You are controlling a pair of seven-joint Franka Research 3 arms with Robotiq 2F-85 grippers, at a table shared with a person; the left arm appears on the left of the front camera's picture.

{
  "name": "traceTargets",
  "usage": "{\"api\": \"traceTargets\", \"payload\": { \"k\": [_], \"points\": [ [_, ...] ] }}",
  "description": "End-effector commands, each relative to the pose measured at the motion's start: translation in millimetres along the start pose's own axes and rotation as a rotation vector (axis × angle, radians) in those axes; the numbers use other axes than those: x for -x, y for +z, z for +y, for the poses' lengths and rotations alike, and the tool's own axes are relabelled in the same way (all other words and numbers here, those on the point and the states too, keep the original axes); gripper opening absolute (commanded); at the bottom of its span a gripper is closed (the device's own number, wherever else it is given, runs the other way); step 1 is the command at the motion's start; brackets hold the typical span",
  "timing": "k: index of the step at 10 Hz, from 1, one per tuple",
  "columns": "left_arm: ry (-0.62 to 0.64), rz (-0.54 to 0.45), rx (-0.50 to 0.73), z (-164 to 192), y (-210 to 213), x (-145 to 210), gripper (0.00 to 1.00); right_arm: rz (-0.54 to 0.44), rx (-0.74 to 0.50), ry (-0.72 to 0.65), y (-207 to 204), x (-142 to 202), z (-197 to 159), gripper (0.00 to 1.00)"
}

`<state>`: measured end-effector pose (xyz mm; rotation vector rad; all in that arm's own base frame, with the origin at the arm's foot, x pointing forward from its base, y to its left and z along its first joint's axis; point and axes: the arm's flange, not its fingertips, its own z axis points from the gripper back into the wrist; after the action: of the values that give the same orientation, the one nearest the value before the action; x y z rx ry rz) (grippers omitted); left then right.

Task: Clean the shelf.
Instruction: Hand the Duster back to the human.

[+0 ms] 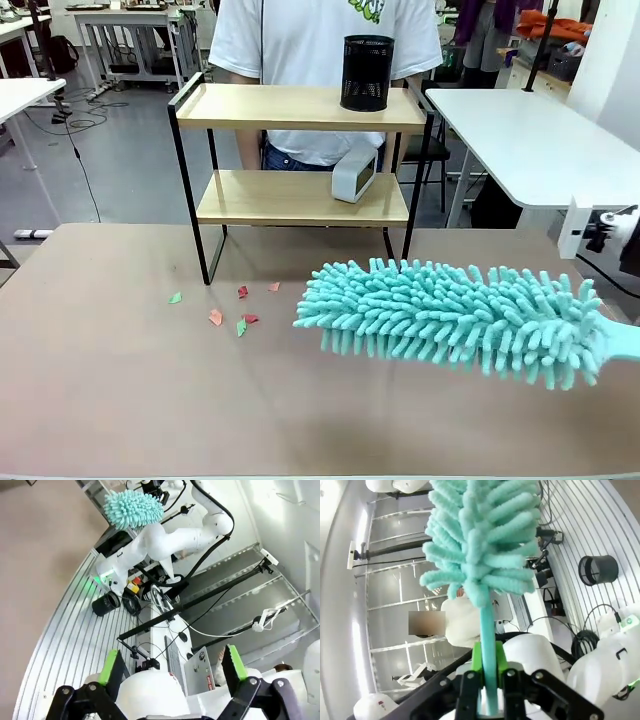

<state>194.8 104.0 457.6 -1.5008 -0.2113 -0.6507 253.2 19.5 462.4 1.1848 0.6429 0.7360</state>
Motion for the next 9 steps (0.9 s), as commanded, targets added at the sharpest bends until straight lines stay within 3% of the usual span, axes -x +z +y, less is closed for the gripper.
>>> {"api": "traceTargets", "payload": {
  "k": [1, 2, 3, 5, 7, 9],
  "points": [
    [0.022, 0.025, 0.001, 4.1, -4.8, -3.7, 1.00, 0.126, 0.039, 0.036, 3.8, -27.9, 4.0, 0.12],
    [0.081, 0.127, 0.046, 27.7, -43.2, -31.2, 1.00, 0.178, 0.096, 0.064, 15.4, -58.2, 13.8, 0.12],
    [0.115, 0.173, 0.079, 52.9, -80.1, -54.7, 1.00, 0.244, 0.132, 0.127, 22.2, -77.1, 21.6, 0.12],
    [0.134, 0.213, 0.060, 87.0, -142.5, -83.4, 1.00, 0.351, 0.134, 0.122, 20.7, -109.8, 23.2, 0.12],
    [0.134, 0.188, 0.055, 105.2, -195.8, -101.1, 1.00, 0.445, 0.153, 0.158, 7.8, -136.7, 25.0, 0.12],
    [0.173, 0.156, 0.070, 129.2, -229.9, -104.6, 1.00, 0.431, 0.169, 0.226, 0.9, -139.4, 25.1, 0.12]
  ]
}}
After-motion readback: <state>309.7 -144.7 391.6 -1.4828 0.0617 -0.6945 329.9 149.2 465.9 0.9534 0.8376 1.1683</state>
